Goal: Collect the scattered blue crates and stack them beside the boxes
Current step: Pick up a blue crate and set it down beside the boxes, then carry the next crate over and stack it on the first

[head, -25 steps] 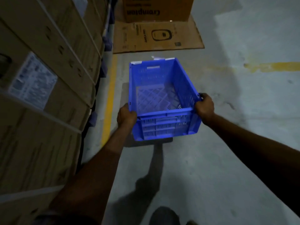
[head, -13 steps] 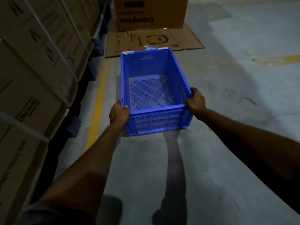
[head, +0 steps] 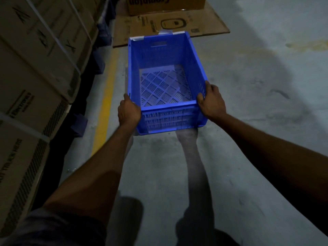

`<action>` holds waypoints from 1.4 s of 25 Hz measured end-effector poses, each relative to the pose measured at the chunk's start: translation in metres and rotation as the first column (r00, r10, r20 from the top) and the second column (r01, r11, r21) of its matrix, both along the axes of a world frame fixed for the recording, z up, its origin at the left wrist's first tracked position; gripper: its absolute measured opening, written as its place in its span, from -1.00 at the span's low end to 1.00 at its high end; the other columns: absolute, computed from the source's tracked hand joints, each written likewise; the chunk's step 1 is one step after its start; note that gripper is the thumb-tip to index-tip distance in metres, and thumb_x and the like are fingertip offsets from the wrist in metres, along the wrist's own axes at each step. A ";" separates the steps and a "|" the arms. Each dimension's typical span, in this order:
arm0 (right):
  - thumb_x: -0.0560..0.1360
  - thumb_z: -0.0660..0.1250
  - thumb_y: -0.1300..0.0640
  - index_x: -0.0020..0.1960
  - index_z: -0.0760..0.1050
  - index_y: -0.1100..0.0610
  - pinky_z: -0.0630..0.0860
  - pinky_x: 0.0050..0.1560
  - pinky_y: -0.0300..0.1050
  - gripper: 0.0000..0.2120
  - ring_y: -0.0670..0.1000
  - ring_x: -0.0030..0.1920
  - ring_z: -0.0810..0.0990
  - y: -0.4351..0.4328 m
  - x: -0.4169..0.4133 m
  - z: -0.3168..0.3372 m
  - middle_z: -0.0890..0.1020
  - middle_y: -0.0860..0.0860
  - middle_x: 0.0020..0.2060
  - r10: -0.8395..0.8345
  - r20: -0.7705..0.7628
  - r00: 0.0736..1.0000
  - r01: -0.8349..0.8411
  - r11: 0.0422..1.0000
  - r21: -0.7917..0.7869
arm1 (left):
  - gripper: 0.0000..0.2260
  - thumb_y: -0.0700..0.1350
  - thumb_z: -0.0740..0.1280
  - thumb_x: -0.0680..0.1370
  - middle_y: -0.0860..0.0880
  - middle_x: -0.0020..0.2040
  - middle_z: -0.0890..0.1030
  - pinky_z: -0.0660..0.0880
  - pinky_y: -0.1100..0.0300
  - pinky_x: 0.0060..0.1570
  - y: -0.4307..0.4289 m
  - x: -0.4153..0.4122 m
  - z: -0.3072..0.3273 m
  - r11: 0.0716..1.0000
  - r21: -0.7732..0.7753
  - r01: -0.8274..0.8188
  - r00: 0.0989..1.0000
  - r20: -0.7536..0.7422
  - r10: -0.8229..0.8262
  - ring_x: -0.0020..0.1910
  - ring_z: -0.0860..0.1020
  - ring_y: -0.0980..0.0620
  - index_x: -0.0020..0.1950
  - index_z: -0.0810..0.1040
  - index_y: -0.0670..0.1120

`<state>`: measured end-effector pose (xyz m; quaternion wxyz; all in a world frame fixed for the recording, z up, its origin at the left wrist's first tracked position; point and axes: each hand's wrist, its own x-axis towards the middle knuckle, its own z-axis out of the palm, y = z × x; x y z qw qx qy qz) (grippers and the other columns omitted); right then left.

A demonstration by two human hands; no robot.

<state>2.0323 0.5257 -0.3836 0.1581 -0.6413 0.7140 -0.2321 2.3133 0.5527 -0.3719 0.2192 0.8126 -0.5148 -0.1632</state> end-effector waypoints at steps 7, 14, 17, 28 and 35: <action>0.63 0.12 -0.11 0.56 0.17 0.13 0.39 0.30 0.19 -0.42 0.31 0.37 0.38 0.014 -0.002 0.023 0.30 0.22 0.46 0.027 -0.068 0.997 -0.023 0.998 0.050 | -0.47 -0.04 0.15 0.68 -0.22 0.50 0.29 0.34 -0.17 0.30 0.003 0.000 0.016 0.995 0.102 0.014 1.000 0.011 -0.015 0.40 0.35 -0.29 0.61 0.06 -0.05; 0.53 0.25 0.11 0.43 0.38 0.13 0.36 0.39 0.05 -0.53 0.15 0.38 0.39 0.129 0.001 0.191 0.40 0.11 0.42 0.076 -0.088 0.993 -0.089 0.984 -0.156 | -0.40 -0.21 0.34 0.51 -0.11 0.46 0.40 0.28 -0.04 0.39 0.126 -0.060 0.174 0.921 -0.281 0.269 0.953 0.219 -0.212 0.44 0.35 -0.14 0.54 0.29 -0.07; 0.53 0.26 0.10 0.45 0.36 0.11 0.34 0.42 0.00 -0.51 0.10 0.42 0.36 0.180 -0.002 0.297 0.39 0.06 0.44 0.091 -0.069 0.993 -0.100 0.984 -0.146 | -0.42 -0.23 0.35 0.50 -0.09 0.44 0.45 0.33 -0.05 0.38 0.177 -0.104 0.280 0.921 -0.303 0.244 0.968 0.134 -0.212 0.43 0.38 -0.11 0.52 0.34 -0.09; 0.60 0.25 0.04 0.44 0.39 0.09 0.37 0.37 -0.02 -0.58 0.06 0.39 0.40 0.351 -0.060 0.652 0.45 0.03 0.39 0.090 -0.070 0.993 -0.101 0.982 -0.160 | -0.44 -0.14 0.33 0.54 0.03 0.49 0.40 0.27 0.02 0.44 0.326 -0.169 0.644 0.865 -0.263 0.427 0.904 0.110 -0.413 0.49 0.31 -0.01 0.54 0.31 -0.02; 0.63 0.22 -0.03 0.40 0.42 0.06 0.38 0.38 -0.06 -0.63 0.01 0.38 0.40 0.454 -0.128 0.762 0.49 0.00 0.35 -0.112 -0.050 0.992 0.095 0.962 -0.255 | -0.51 -0.06 0.33 0.56 0.01 0.42 0.47 0.34 0.02 0.40 0.374 -0.233 0.761 0.704 -0.331 0.628 0.777 0.217 -0.591 0.44 0.37 0.00 0.49 0.36 -0.01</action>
